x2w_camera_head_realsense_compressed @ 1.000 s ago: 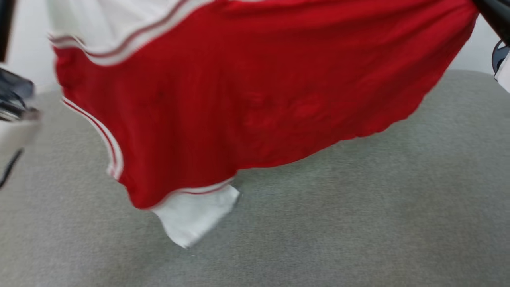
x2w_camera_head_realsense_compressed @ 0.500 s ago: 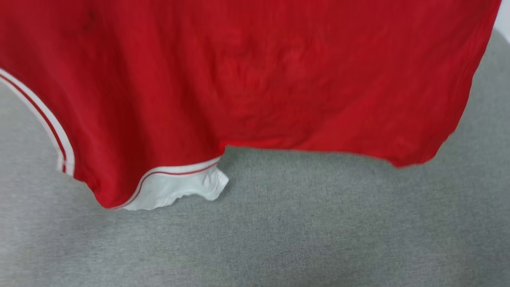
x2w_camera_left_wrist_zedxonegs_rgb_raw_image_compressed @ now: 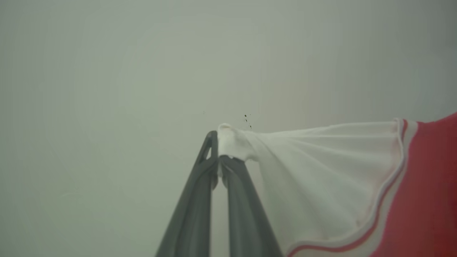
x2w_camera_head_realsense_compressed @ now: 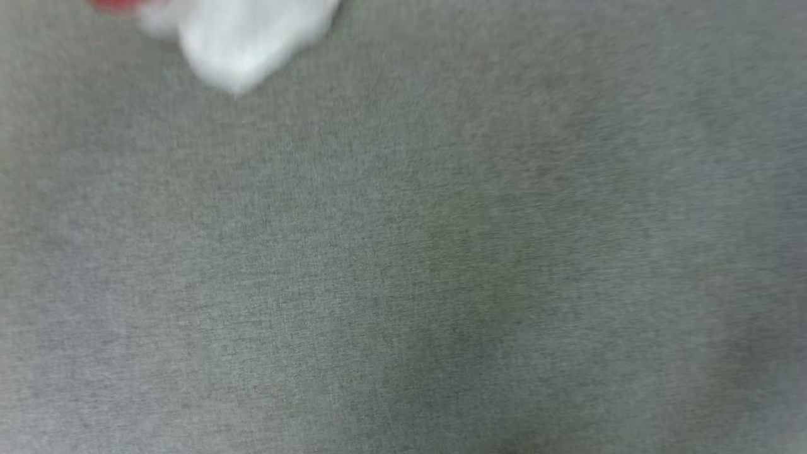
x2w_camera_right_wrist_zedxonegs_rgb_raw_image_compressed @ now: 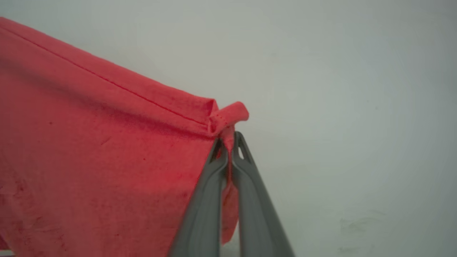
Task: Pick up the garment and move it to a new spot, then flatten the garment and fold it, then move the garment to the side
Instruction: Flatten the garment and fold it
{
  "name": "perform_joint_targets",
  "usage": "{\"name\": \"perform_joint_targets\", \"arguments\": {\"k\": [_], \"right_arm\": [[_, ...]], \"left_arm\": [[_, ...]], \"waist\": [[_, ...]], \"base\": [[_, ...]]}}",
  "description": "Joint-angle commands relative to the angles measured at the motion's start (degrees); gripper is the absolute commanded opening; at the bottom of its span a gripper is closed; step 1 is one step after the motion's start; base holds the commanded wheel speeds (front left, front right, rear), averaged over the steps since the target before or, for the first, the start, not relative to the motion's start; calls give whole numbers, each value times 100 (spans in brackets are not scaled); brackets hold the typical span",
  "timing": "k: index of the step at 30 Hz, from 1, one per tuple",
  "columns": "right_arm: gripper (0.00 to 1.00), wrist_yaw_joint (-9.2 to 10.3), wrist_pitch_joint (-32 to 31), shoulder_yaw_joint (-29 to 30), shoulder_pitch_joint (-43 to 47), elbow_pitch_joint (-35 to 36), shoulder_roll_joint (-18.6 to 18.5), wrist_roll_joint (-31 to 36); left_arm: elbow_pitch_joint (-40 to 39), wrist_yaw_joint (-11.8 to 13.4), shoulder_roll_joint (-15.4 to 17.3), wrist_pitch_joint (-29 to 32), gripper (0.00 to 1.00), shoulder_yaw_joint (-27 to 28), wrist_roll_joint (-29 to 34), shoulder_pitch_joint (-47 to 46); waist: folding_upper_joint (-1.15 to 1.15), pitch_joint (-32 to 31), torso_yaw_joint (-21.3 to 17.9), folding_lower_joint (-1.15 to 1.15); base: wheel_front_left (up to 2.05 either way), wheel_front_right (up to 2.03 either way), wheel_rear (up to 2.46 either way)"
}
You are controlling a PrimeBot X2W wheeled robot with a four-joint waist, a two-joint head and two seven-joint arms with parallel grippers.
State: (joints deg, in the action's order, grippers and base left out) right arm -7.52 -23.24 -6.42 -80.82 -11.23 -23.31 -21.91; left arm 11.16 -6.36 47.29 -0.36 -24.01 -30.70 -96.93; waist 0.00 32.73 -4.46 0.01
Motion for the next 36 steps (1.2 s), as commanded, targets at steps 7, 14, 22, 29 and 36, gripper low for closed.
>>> {"name": "perform_joint_targets", "arguments": {"k": [7, 14, 22, 29, 36], "right_arm": [[0, 7, 969, -44, -919, -1050, 28, 670], [0, 6, 1816, -363, -484, -1718, 56, 870], [0, 6, 2406, -833, 764, -2154, 40, 587], [0, 6, 2618, -1341, 2225, -2212, -160, 45], [0, 6, 2414, -1988, 3631, -1960, -526, -720]], "left_arm": [[1243, -47, -566, -819, 0, -168, 194, -916], [1778, -88, -980, -1380, 0, -540, 4, -91], [1497, -103, -1280, -1489, 0, -725, -200, 1801], [788, -108, -1434, -1487, 0, -709, -72, 4143], [422, -109, -1168, -1476, 0, -1097, -71, 6170]], "waist": [[0, 745, 407, -1], [0, 819, 688, -1], [0, 406, 815, -1], [0, -302, 872, -1], [0, -1080, 873, -1]], "base": [[0, 0, 0], [0, 0, 0], [0, 0, 0], [0, 0, 0], [0, 0, 0]]}}
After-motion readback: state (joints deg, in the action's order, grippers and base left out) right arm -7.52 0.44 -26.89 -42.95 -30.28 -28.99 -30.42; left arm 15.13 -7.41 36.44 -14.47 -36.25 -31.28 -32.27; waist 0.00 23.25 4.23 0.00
